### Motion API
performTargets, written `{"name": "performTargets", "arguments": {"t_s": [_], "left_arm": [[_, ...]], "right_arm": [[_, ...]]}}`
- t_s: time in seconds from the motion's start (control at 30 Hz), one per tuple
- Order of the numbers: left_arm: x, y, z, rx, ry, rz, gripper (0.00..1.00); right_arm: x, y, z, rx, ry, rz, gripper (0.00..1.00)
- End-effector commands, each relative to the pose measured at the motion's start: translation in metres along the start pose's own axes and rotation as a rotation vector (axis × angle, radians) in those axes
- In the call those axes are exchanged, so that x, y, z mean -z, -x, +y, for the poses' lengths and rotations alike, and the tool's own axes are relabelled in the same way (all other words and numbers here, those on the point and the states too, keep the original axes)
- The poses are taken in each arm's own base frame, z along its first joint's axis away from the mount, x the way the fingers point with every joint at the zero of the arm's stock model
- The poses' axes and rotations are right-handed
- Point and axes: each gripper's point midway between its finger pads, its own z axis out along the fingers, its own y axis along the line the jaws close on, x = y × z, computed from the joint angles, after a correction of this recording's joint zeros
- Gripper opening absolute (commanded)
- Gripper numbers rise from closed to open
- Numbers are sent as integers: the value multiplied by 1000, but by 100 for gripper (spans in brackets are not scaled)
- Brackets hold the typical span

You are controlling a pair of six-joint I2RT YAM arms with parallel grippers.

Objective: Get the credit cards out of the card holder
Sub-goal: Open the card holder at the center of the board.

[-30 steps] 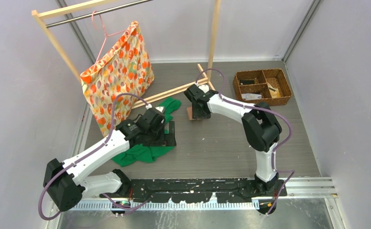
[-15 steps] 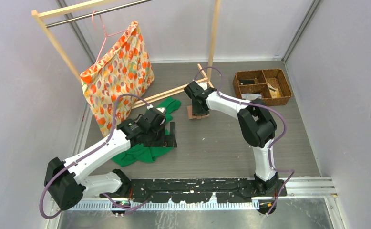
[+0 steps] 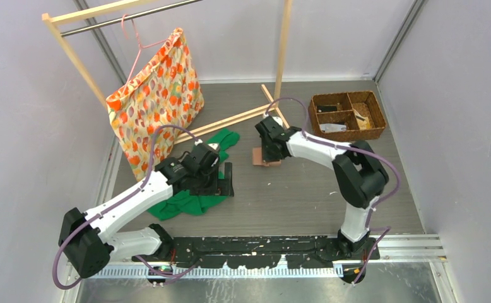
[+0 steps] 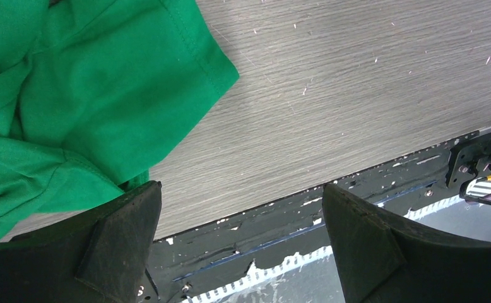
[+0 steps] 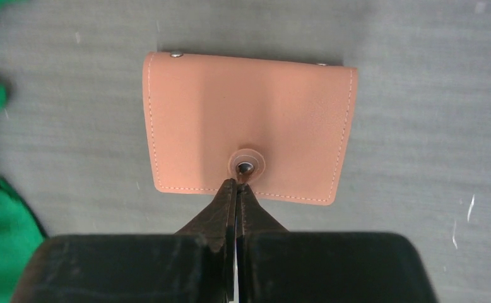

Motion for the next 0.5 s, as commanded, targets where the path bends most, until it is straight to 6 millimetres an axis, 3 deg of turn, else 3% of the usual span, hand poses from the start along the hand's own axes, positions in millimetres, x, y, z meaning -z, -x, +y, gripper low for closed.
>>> {"name": "performTargets", "arguments": {"t_s": [0.0, 0.27, 0.37, 0.47], "left_arm": [[4, 5, -13, 3, -48, -6, 100], [-19, 12, -44, 11, -169, 25, 100], [-36, 19, -61, -3, -238, 35, 100], [-58, 34, -64, 27, -200, 9, 98]], "right_arm": [[42, -21, 4, 3, 144, -2, 1], [69, -87, -14, 43, 280, 73, 1], [79, -92, -20, 46, 303, 37, 1], [82, -86, -28, 24, 257, 10, 1]]}}
